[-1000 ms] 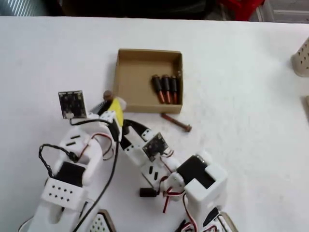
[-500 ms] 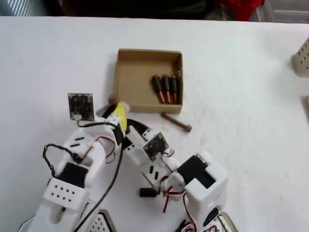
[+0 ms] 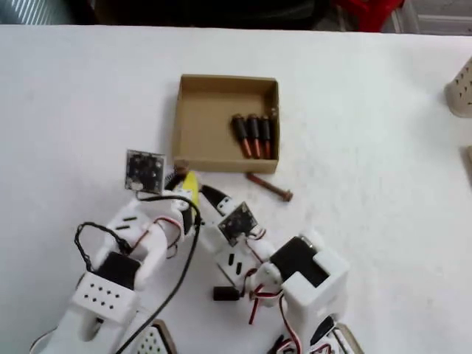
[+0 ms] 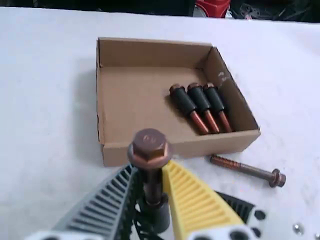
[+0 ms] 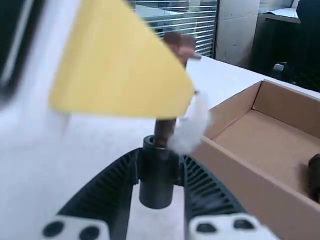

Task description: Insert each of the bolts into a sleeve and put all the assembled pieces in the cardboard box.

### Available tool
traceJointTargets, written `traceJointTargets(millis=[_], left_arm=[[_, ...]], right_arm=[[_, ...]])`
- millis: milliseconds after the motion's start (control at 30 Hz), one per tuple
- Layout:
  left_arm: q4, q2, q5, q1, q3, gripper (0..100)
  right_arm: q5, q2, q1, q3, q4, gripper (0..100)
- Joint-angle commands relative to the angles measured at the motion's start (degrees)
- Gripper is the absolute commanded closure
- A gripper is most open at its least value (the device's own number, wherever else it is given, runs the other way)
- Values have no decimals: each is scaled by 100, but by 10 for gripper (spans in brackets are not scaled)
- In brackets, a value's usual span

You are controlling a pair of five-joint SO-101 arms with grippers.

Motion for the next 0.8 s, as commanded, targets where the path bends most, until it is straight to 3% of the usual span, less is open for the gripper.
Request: traceJointTargets(millis=[0,233,333,500,767], left_arm=[[-9,-171,-220,180,-35,980],[123,-171,-378,171,-18,942],[484,-171,-791,215,-18,794],[695,-171,-501,171,-35,577],[677,-180,-475,75,-158,561]], right_arm=[[44,-48,57,-123,-22,981],[44,-84,66,-88,-40,981],[44,-84,66,-88,-40,981],[44,-84,66,-88,-40,981],[44,-84,66,-97,-31,981]])
